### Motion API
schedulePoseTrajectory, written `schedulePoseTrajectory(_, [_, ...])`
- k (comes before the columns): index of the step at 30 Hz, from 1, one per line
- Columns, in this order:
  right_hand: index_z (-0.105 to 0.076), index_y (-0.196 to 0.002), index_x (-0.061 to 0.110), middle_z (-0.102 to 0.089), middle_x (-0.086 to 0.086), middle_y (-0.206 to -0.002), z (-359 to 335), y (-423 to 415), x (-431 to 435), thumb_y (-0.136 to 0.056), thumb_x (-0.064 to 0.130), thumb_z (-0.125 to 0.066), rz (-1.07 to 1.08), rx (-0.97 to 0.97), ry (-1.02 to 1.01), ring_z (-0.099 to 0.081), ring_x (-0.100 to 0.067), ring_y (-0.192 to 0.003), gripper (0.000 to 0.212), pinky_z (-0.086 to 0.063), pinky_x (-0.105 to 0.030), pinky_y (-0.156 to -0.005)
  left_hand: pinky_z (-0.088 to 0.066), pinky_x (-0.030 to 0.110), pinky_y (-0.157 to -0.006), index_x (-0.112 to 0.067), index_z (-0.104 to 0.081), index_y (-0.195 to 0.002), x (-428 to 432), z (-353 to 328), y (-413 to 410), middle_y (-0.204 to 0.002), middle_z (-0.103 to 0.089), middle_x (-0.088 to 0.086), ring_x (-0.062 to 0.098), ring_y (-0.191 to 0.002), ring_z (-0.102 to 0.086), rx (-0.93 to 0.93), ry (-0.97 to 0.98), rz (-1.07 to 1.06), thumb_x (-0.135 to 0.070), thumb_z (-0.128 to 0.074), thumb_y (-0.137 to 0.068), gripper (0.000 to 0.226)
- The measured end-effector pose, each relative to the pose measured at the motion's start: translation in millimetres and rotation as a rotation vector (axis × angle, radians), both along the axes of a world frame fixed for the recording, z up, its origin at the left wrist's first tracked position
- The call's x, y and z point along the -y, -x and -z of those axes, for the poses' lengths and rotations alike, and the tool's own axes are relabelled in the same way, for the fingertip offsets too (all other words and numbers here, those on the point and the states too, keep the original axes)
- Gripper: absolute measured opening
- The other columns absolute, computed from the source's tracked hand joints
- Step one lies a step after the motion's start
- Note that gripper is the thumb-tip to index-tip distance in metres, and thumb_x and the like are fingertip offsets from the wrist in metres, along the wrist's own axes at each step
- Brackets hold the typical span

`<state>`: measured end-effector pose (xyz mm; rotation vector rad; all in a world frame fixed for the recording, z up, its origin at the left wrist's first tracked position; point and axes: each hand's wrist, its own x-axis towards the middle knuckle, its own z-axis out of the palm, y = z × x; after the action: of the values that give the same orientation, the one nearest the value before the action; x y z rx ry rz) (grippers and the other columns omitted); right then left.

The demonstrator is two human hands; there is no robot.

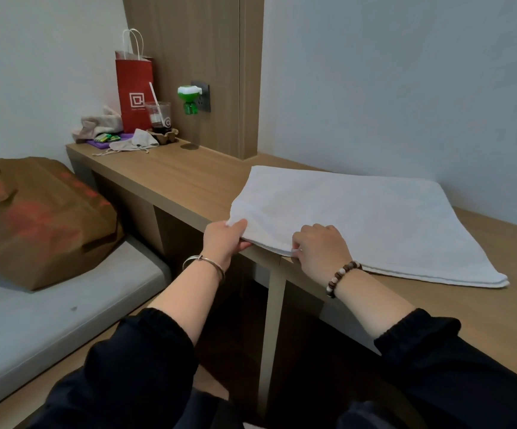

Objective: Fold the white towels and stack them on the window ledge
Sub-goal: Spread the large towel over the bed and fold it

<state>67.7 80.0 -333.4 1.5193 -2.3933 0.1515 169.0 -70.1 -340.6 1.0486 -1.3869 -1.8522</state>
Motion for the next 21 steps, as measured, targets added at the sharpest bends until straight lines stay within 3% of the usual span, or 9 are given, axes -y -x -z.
schedulePoseTrajectory(3, [-0.061,-0.102,0.020,-0.058,0.001,-0.103,-1,6,5,-0.098,0.025,-0.044,0.065,0.044,0.001,-0.050,-0.019,-0.098,0.018,-0.038,-0.029,-0.083,-0.046,0.022,-0.056,-0.008,-0.051,-0.069,12,-1,14,-0.070,-0.054,0.004,0.019,-0.071,-0.055,0.259,0.443,0.043,-0.013,-0.055,-0.088,0.020])
schedulePoseTrajectory(6, [-0.061,-0.103,0.018,-0.058,-0.001,-0.105,-1,13,14,-0.098,0.023,-0.044,0.132,0.086,0.029,-0.050,-0.020,-0.100,0.019,-0.041,-0.030,-0.084,-0.031,0.024,-0.053,-0.011,-0.046,-0.070,22,1,28,-0.066,-0.044,0.002,0.018,-0.064,-0.042,0.506,0.798,0.038,-0.019,-0.056,-0.085,0.020])
schedulePoseTrajectory(8, [-0.062,-0.103,0.018,-0.058,-0.001,-0.106,-1,16,21,-0.098,0.021,-0.045,0.159,0.120,0.048,-0.050,-0.019,-0.100,0.018,-0.042,-0.030,-0.085,-0.039,0.024,-0.058,-0.015,-0.055,-0.086,29,3,34,-0.078,-0.055,0.000,0.018,-0.073,-0.052,0.571,0.866,0.063,-0.022,-0.058,-0.087,0.008])
schedulePoseTrajectory(10, [-0.065,-0.100,0.019,-0.058,0.001,-0.104,-1,19,29,-0.097,0.020,-0.048,0.169,0.201,0.083,-0.051,-0.018,-0.099,0.017,-0.040,-0.028,-0.086,-0.047,0.032,-0.074,-0.020,-0.050,-0.125,39,7,39,-0.108,-0.062,0.005,0.025,-0.097,-0.058,0.557,0.849,0.061,-0.022,-0.061,-0.087,0.039])
schedulePoseTrajectory(12, [-0.068,-0.094,0.018,-0.058,0.002,-0.098,-1,23,34,-0.094,0.021,-0.054,0.194,0.305,0.132,-0.052,-0.016,-0.094,0.014,-0.040,-0.027,-0.084,-0.045,0.037,-0.091,-0.029,-0.031,-0.144,46,8,44,-0.130,-0.051,0.008,0.027,-0.117,-0.050,0.580,0.911,0.079,-0.018,-0.061,-0.089,0.064])
schedulePoseTrajectory(14, [-0.069,-0.083,0.019,-0.057,0.004,-0.089,-2,25,37,-0.090,0.022,-0.059,0.214,0.409,0.182,-0.052,-0.014,-0.089,0.012,-0.041,-0.026,-0.080,-0.036,0.036,-0.103,-0.032,-0.025,-0.147,48,8,48,-0.144,-0.036,0.005,0.024,-0.130,-0.036,0.683,1.151,0.146,-0.012,-0.057,-0.091,0.068])
schedulePoseTrajectory(16, [-0.066,-0.077,0.021,-0.056,0.006,-0.086,-1,28,38,-0.089,0.022,-0.061,0.218,0.471,0.198,-0.053,-0.014,-0.088,0.013,-0.044,-0.026,-0.079,-0.024,0.033,-0.114,-0.033,-0.030,-0.146,51,12,52,-0.156,-0.022,-0.003,0.018,-0.141,-0.021,0.672,1.340,0.314,-0.004,-0.050,-0.092,0.064])
schedulePoseTrajectory(18, [-0.065,-0.076,0.021,-0.057,0.006,-0.086,1,30,38,-0.088,0.023,-0.061,0.207,0.487,0.201,-0.052,-0.013,-0.087,0.013,-0.044,-0.026,-0.078,-0.020,0.030,-0.115,-0.032,-0.034,-0.145,56,18,53,-0.156,-0.021,-0.010,0.012,-0.143,-0.020,0.629,1.285,0.457,-0.007,-0.040,-0.097,0.054])
schedulePoseTrajectory(21, [-0.064,-0.076,0.020,-0.058,0.007,-0.085,5,34,36,-0.089,0.020,-0.062,0.167,0.481,0.272,-0.050,-0.011,-0.083,0.013,-0.037,-0.022,-0.074,-0.023,0.032,-0.114,-0.030,-0.031,-0.147,60,24,56,-0.156,-0.023,-0.010,0.010,-0.142,-0.023,0.577,1.280,0.470,-0.027,-0.032,-0.100,0.046])
